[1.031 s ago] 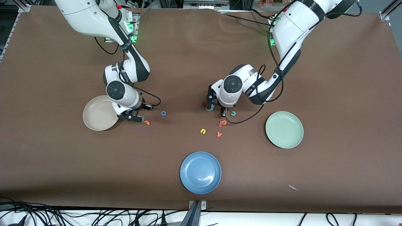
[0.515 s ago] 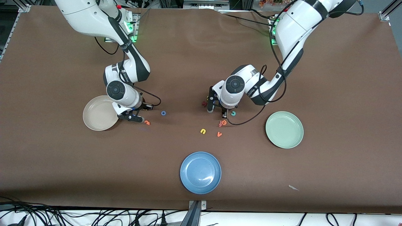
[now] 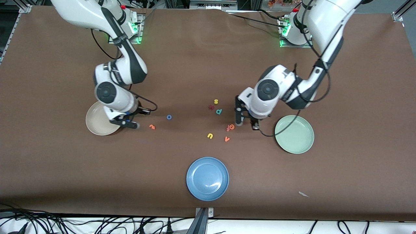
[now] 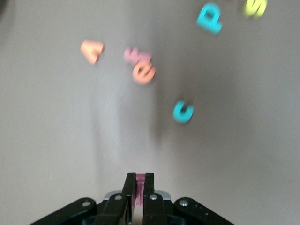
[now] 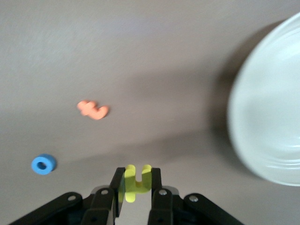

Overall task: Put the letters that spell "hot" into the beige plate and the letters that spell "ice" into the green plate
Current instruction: 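Release the yellow letter onto the beige plate and the bar onto the green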

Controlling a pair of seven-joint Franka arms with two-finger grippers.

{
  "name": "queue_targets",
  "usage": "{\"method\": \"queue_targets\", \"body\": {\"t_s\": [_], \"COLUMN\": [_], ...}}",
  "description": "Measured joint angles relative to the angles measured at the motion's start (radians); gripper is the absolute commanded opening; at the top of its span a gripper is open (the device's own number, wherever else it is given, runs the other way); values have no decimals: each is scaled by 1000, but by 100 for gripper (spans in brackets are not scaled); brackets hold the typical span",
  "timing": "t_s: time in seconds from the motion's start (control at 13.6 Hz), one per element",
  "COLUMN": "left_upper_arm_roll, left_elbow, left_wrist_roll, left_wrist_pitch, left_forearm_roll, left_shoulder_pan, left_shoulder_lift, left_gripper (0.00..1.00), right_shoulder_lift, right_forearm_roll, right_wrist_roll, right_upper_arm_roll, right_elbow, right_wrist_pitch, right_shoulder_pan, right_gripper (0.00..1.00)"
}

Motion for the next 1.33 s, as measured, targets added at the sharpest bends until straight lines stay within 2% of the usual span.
{"method": "queue_targets", "body": {"t_s": [0.37, 0.44, 0.52, 0.59, 0.66, 0.81, 0.88, 1.03, 1.33], "left_upper_arm_roll": [86, 109, 124, 133, 136, 137, 137, 126, 32], "left_elbow": [-18, -24, -30, -44, -68, -107, -111, -105, -103], "left_wrist_roll": [138, 160, 173, 178, 178, 180, 181, 185, 181], "left_wrist_pitch": [-2, -2, 3, 27, 73, 150, 163, 174, 173], "left_forearm_roll": [0, 0, 0, 0, 0, 0, 0, 0, 0], "left_shoulder_pan": [86, 90, 93, 97, 104, 116, 118, 117, 97], "left_shoulder_lift": [-1, 1, 5, 12, 18, 26, 26, 19, 1], "left_gripper": [0, 3, 21, 81, 100, 100, 100, 100, 100], "right_shoulder_lift": [-11, -5, 5, 21, 40, 77, 91, 97, 72], "right_forearm_roll": [0, 0, 0, 0, 0, 0, 0, 0, 2], "right_wrist_roll": [-287, -343, -394, -445, -482, -513, -519, -524, -508], "right_upper_arm_roll": [-202, -238, -267, -295, -314, -321, -322, -321, -313], "right_elbow": [-17, -25, -32, -39, -48, -72, -79, -82, -64], "right_wrist_pitch": [-47, -47, -44, -29, 1, 74, 92, 101, 86], "right_shoulder_pan": [-12, -16, -21, -25, -27, -40, -43, -43, -38], "right_gripper": [8, 8, 8, 8, 8, 9, 16, 98, 98]}}
